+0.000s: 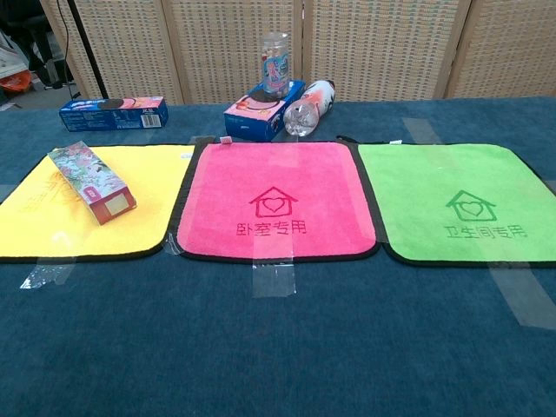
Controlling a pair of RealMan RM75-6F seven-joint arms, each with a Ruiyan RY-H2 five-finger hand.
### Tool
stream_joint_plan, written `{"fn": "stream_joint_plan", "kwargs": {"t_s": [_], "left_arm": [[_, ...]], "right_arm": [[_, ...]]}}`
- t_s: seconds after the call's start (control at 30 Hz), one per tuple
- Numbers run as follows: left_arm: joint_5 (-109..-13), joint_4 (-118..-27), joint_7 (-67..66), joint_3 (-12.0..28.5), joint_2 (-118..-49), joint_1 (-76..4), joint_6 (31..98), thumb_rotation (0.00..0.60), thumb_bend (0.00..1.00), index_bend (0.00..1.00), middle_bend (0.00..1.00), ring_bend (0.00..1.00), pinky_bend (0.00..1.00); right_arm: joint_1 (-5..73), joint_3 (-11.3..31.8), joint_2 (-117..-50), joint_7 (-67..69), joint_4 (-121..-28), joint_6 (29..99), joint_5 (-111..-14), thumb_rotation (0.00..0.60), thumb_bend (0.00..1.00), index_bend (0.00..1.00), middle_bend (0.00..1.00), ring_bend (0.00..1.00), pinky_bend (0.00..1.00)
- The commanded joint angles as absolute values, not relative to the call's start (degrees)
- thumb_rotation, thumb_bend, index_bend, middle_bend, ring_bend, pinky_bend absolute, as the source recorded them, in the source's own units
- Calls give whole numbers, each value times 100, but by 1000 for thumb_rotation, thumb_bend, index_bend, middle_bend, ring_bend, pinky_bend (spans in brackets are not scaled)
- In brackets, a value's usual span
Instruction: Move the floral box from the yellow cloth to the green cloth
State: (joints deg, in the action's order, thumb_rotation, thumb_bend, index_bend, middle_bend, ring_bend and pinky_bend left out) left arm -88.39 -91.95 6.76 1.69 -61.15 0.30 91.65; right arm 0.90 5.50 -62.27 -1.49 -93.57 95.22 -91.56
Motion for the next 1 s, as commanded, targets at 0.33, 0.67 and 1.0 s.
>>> {"fn": "stream_joint_plan", "kwargs": {"t_s": [0.33,0.67,1.0], "left_arm": [[-8563,-9177,1613,152,-5929,-307,8266,600,0,0,0,0,0],[-7623,-8646,4330,592,-5846,-1461,5812,600,77,0,0,0,0],[-7452,-7902,6887,1065,-6318,-2266,4270,600,425,0,0,0,0]], "right_arm": [[76,556,-6183,-52,-9384,9528,-9133,600,0,0,0,0,0],[126,620,-6141,71,-9371,9389,-8955,600,0,0,0,0,0],[182,676,-6126,132,-9364,9229,-8767,600,0,0,0,0,0]]}}
